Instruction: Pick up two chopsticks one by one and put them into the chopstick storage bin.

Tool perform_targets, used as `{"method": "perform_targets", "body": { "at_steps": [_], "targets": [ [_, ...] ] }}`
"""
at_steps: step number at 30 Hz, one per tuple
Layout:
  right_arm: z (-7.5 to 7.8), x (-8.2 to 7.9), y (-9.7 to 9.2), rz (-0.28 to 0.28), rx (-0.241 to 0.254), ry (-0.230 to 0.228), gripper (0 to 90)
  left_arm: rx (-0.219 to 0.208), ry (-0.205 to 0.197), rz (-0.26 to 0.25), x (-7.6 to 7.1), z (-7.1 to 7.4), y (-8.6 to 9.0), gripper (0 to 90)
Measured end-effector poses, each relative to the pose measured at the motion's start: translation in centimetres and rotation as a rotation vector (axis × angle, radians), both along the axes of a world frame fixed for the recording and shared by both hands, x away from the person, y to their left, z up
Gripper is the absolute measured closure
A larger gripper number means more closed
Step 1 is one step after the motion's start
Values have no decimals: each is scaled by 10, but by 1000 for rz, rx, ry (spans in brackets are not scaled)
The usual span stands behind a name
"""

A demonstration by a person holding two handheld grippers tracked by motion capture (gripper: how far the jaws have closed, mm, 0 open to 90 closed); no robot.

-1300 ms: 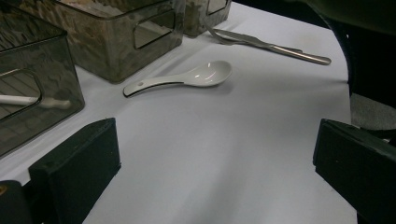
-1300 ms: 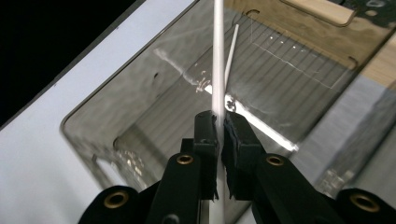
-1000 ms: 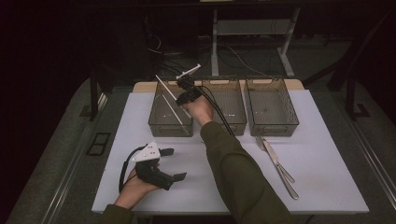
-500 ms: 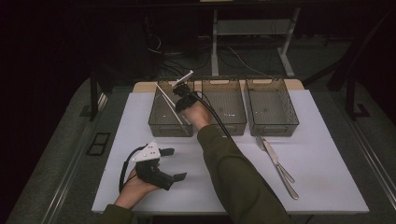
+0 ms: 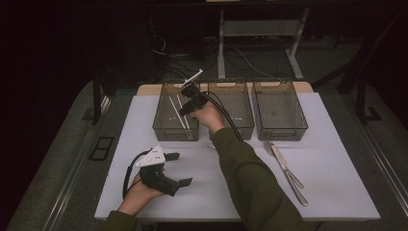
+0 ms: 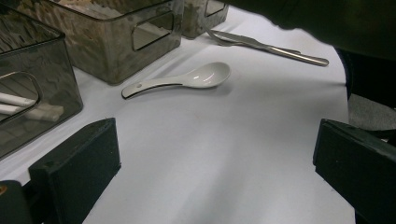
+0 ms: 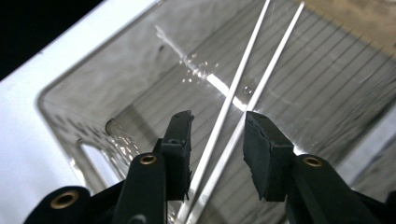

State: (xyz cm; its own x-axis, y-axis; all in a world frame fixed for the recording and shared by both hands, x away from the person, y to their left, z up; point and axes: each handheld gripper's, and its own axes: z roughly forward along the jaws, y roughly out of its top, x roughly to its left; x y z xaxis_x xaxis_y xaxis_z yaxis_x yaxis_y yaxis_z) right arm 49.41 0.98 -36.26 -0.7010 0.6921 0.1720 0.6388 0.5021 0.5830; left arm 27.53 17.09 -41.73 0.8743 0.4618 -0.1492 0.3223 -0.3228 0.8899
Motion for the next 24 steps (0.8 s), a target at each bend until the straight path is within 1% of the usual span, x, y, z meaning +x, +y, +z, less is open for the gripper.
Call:
{"method": "perform_targets", "body": {
  "at_steps": [1, 4, 7, 8, 10, 11, 14, 18, 21, 22, 23, 24],
  "targets": [
    [3, -2, -2, 2, 3, -9, 580, 1, 0, 1, 0, 0, 0, 0],
    [11, -7, -9, 33, 24, -28, 549, 5, -2, -1, 0, 0, 0, 0],
    [20, -16, -18, 54, 54, -48, 524, 8, -6, 3, 0, 0, 1, 0],
    [22, -20, -22, 65, 57, -57, 521, 6, -2, 5, 0, 0, 1, 0],
    [26, -27, -28, 80, 62, -76, 513, 12, -6, 2, 0, 0, 2, 0],
    [27, -30, -32, 87, 66, -75, 508, 15, -10, 2, 0, 1, 2, 0],
    [29, -39, -42, 104, 71, -83, 496, 13, -7, 8, 1, 0, 2, 0],
    [28, -51, -58, 125, 84, -94, 485, 27, -9, 8, 1, -1, 3, 0],
    [26, -61, -71, 141, 101, -93, 472, 14, -1, 18, 1, -2, 4, 0],
    [26, -64, -75, 144, 101, -95, 469, 17, -1, 20, 1, -2, 5, 0],
    [26, -68, -79, 149, 100, -101, 463, 12, 1, 23, 1, -2, 5, 0],
    [26, -71, -84, 152, 101, -106, 461, 19, -2, 21, 1, -2, 5, 0]
  ]
}}
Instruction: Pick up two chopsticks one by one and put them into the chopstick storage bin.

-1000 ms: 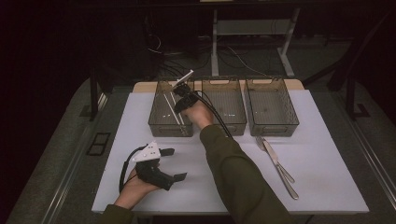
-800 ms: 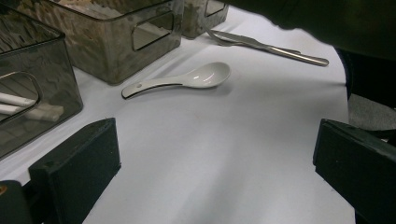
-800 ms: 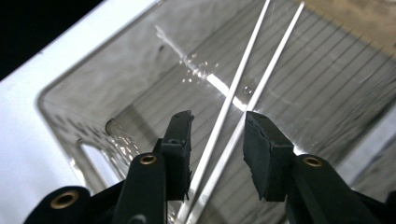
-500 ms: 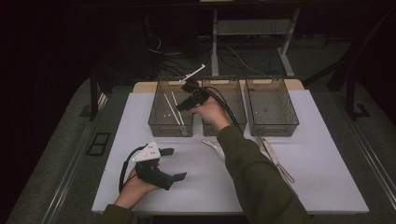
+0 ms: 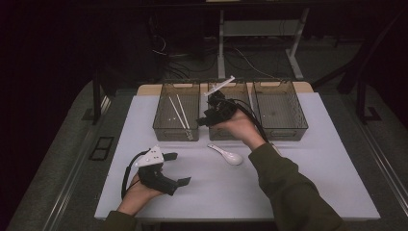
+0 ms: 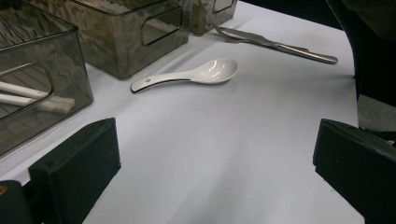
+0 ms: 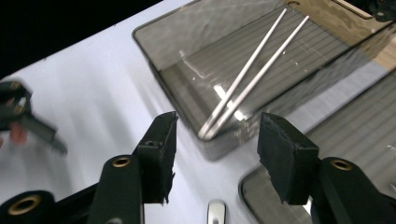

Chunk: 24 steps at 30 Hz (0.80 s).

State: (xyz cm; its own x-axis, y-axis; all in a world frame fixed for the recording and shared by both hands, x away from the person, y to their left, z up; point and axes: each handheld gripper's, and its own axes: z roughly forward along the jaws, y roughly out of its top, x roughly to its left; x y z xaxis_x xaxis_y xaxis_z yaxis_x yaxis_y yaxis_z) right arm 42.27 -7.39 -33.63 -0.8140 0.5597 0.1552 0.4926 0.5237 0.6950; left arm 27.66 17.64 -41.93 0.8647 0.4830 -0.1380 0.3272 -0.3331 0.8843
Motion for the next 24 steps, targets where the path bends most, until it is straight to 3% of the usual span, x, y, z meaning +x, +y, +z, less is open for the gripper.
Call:
{"method": "perform_targets", "body": {
  "at_steps": [12, 18, 24],
  "targets": [
    [-7, -39, -49, 28, 47, -36, 439, 19, -5, 2, 0, 0, -3, 0],
    [-19, -56, -66, 31, 56, -43, 435, 25, -6, 4, -1, 0, -5, 0],
    [-38, -61, -78, 18, 50, -30, 433, 29, -3, 6, -1, 0, -5, 0]
  ]
}}
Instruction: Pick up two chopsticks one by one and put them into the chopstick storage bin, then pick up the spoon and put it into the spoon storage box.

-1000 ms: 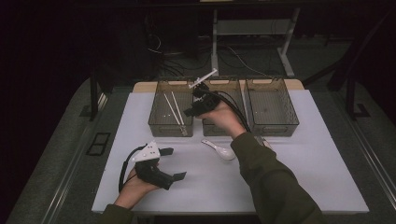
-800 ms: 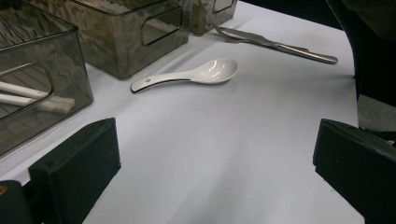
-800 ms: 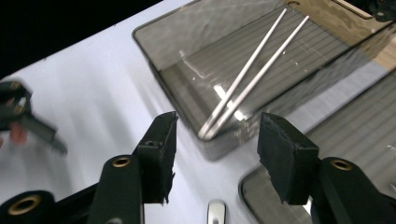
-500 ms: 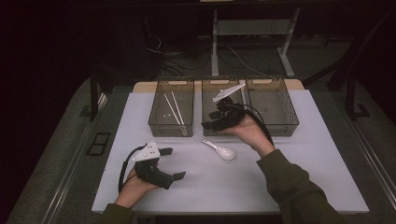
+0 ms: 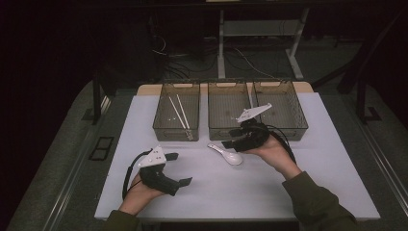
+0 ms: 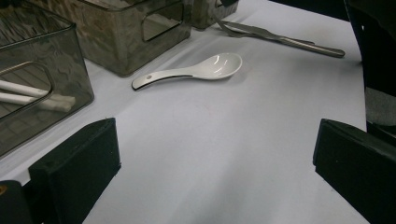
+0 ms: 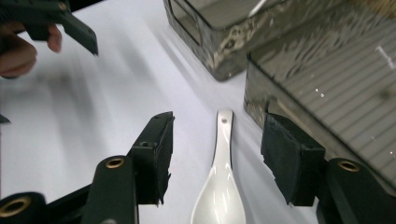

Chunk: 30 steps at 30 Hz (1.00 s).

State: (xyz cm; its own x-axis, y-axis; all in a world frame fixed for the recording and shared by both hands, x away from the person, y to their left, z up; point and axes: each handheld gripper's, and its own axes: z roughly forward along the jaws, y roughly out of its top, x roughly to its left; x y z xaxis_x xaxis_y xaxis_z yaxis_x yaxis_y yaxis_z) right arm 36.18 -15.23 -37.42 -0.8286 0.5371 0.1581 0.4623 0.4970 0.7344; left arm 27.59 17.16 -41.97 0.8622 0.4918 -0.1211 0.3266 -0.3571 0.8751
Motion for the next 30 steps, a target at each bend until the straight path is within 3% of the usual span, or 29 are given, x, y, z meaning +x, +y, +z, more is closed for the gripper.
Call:
{"method": "perform_targets", "body": {
  "at_steps": [14, 20, 23, 25, 30],
  "targets": [
    [-49, 7, 4, -9, -48, 58, 448, 8, -7, 1, -1, 0, 1, 0],
    [-62, 11, 13, 10, -71, 81, 503, 2, -3, -1, 0, -1, 1, 0],
    [-65, 12, 15, -12, -79, 90, 513, 4, -5, -2, 0, 0, 2, 0],
    [-67, 12, 15, 8, -77, 109, 535, 6, -6, 0, -1, 0, 2, 0],
    [-69, 13, 15, -1, -91, 104, 541, 6, -8, 0, -1, 0, 1, 0]
  ]
}}
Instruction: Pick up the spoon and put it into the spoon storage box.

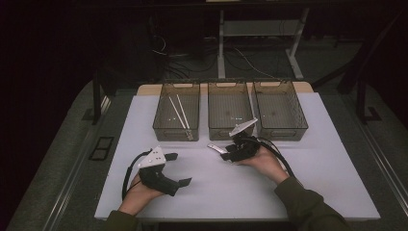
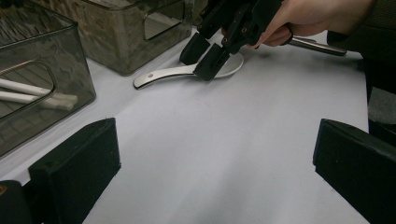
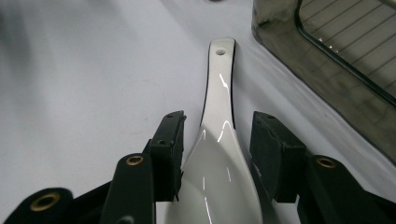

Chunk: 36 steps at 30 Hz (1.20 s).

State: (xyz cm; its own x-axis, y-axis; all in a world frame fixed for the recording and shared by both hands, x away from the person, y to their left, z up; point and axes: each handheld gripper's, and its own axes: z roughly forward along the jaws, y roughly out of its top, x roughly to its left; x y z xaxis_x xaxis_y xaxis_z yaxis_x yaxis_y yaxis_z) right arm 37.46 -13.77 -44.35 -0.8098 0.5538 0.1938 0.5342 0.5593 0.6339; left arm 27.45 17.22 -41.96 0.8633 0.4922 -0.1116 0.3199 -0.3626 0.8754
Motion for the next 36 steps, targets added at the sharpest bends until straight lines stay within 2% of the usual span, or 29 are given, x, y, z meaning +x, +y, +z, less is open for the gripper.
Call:
{"method": "perform_targets", "body": {
  "at_steps": [7, 26, 28, 30, 36],
  "targets": [
    [0, -2, 0, 14, -11, -11, 607, 5, 3, -2, 1, -1, 0, 0],
    [1, -6, 6, 21, -48, -42, 634, 7, 4, -3, 1, -1, -1, 0],
    [1, -7, 7, 24, -51, -45, 646, 7, 4, -4, 1, -1, -1, 0],
    [2, -7, 7, 30, -37, -44, 699, 7, 3, -4, 1, -1, -1, 0],
    [3, -8, 10, 35, -49, -46, 707, 2, 4, -2, 0, -1, -1, 0]
  ]
}}
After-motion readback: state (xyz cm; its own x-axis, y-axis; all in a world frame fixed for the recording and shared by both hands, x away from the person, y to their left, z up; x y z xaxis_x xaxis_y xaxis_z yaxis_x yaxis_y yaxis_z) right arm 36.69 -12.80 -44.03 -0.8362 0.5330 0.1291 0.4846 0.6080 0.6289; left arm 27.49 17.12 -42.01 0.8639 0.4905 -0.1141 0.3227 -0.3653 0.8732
